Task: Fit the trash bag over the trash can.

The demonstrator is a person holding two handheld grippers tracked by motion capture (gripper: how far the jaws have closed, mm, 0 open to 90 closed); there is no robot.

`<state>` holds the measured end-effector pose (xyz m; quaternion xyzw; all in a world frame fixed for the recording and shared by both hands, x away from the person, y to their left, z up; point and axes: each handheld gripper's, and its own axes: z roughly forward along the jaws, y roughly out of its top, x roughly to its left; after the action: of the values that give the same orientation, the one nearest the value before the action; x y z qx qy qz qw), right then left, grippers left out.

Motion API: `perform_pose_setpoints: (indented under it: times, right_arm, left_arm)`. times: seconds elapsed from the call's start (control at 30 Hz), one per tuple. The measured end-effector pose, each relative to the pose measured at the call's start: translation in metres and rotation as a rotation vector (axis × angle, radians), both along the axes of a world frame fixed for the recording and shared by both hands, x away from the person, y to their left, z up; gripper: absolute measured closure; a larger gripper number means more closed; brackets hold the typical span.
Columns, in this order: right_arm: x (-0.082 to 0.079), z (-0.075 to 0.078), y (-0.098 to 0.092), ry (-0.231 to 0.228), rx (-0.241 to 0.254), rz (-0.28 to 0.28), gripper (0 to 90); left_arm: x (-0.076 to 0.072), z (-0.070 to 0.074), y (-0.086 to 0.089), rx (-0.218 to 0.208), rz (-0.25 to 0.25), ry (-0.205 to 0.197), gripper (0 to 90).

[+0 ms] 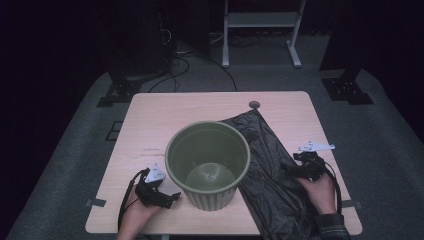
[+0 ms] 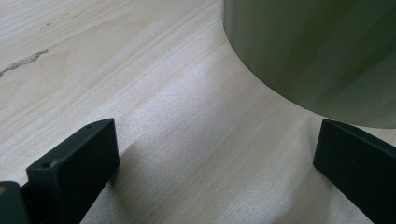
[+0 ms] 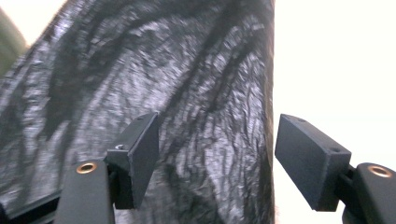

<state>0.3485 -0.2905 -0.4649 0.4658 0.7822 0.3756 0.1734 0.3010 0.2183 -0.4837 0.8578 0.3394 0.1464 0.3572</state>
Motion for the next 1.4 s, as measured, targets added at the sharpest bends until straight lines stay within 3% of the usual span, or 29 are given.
perform_pose_setpoints:
  times: [0.17,0.53,0.63,0.8,1.4]
  right_arm:
    - [0.008,-0.010,-0.001,0.042,0.024,-0.001,29.3]
    - [0.007,-0.013,0.016,0.077,0.053,0.081,28.5]
    - [0.007,-0.013,0.022,0.082,0.070,0.105,28.4]
    - [0.006,-0.013,0.034,0.086,0.051,0.139,27.7]
    - [0.003,-0.013,0.073,0.100,0.067,0.234,26.7]
  left_arm:
    - [0.000,0.000,0.000,0.000,0.000,0.000,0.0]
    - [0.000,0.000,0.000,0.000,0.000,0.000,0.0]
    - [0.000,0.000,0.000,0.000,0.000,0.000,0.0]
    - [0.000,0.000,0.000,0.000,0.000,0.000,0.0]
    - [0.000,0.000,0.000,0.000,0.000,0.000,0.0]
